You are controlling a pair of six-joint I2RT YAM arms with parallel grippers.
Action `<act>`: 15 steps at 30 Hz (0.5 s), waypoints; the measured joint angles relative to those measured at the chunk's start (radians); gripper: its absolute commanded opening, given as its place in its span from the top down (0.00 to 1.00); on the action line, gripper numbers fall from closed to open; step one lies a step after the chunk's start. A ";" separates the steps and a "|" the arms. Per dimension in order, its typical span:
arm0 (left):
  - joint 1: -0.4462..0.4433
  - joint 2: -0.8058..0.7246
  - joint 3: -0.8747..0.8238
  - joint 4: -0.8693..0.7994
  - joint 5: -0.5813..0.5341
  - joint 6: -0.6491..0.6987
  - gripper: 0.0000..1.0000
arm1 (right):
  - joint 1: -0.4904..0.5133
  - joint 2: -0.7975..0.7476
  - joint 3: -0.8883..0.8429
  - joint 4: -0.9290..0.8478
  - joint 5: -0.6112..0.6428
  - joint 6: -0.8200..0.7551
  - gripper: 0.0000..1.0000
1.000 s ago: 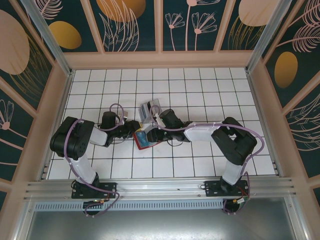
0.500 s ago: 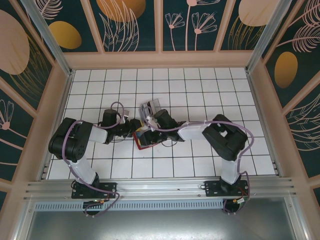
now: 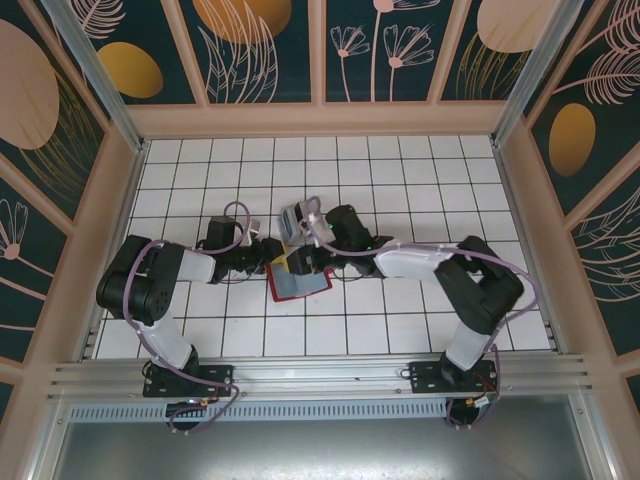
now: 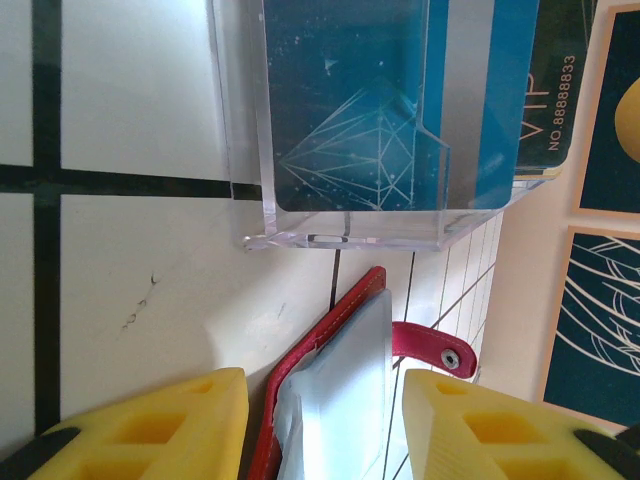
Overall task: Put the credit cards into the card holder
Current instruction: Flip over the card slot in the card holder.
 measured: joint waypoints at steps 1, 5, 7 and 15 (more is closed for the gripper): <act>0.000 0.000 0.001 -0.001 0.000 0.001 0.53 | -0.010 -0.025 0.002 -0.005 0.040 -0.007 0.45; -0.001 0.000 0.003 -0.007 -0.001 0.002 0.54 | -0.040 -0.044 0.090 -0.109 0.211 -0.051 0.44; -0.001 0.000 0.002 -0.005 -0.003 -0.002 0.54 | -0.055 0.000 0.185 -0.177 0.266 -0.060 0.40; -0.001 -0.029 -0.025 0.014 -0.047 -0.023 0.53 | -0.101 0.277 0.569 -0.433 0.376 -0.083 0.38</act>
